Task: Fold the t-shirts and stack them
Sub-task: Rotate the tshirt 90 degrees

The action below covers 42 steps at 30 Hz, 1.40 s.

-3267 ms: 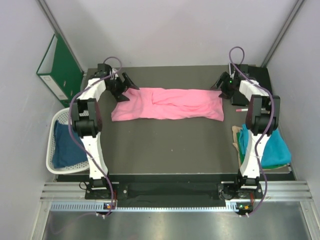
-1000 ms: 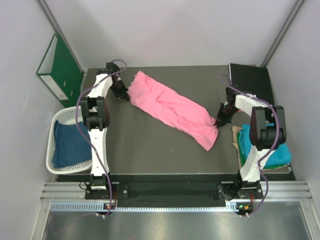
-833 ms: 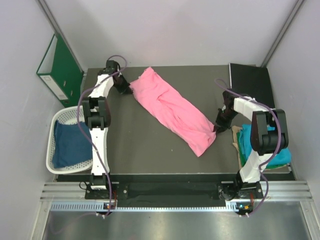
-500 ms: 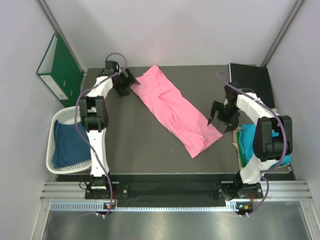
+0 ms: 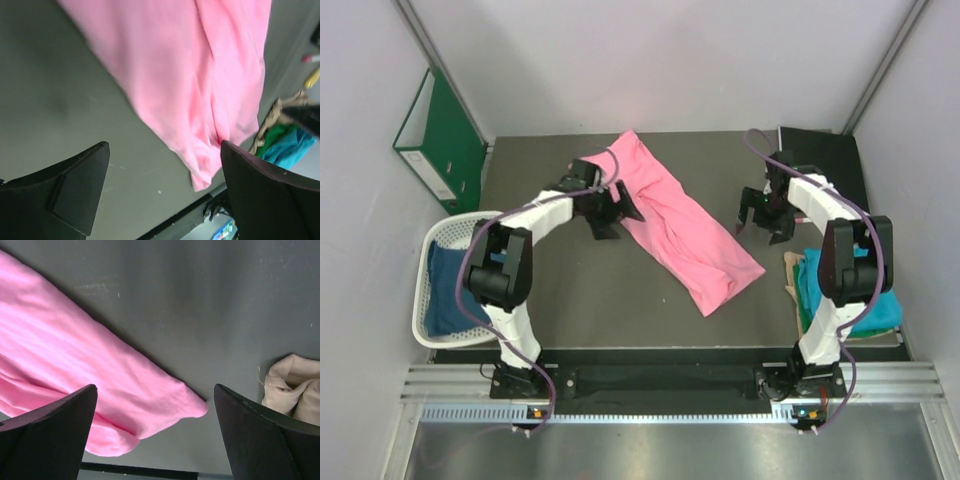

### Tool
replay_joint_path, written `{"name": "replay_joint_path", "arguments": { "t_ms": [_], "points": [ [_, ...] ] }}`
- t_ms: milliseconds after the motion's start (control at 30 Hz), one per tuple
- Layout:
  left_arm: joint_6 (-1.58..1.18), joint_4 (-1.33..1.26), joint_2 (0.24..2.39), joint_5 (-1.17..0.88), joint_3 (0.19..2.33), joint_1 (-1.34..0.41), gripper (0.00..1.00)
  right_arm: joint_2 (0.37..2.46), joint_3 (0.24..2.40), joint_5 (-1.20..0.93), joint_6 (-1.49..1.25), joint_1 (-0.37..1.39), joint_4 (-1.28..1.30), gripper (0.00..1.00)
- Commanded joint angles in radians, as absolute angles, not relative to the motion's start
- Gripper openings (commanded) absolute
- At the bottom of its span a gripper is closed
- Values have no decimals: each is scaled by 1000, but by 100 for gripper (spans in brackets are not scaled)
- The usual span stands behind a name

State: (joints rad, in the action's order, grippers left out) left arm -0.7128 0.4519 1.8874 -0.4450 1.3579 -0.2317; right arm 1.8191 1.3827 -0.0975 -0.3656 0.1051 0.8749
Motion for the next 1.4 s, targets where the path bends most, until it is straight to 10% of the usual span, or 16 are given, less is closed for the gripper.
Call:
{"name": "replay_joint_path", "arguments": {
  "t_ms": [0, 733, 867, 900, 1367],
  "points": [
    [-851, 328, 1795, -483, 1226, -392, 92, 1830, 1408, -107, -327, 87, 798, 100],
    [-1186, 61, 1967, -365, 1124, -960, 66, 1687, 1361, -250, -376, -34, 746, 100],
    [-1207, 86, 1988, -342, 1109, -979, 28, 1664, 1338, -262, -379, -41, 736, 100],
    [-1212, 103, 1990, -339, 1109, -979, 0, 1660, 1333, -268, -382, -41, 736, 100],
    [-1115, 567, 1637, -244, 938, -979, 0, 1635, 1224, -347, -356, -41, 695, 100]
  ]
}}
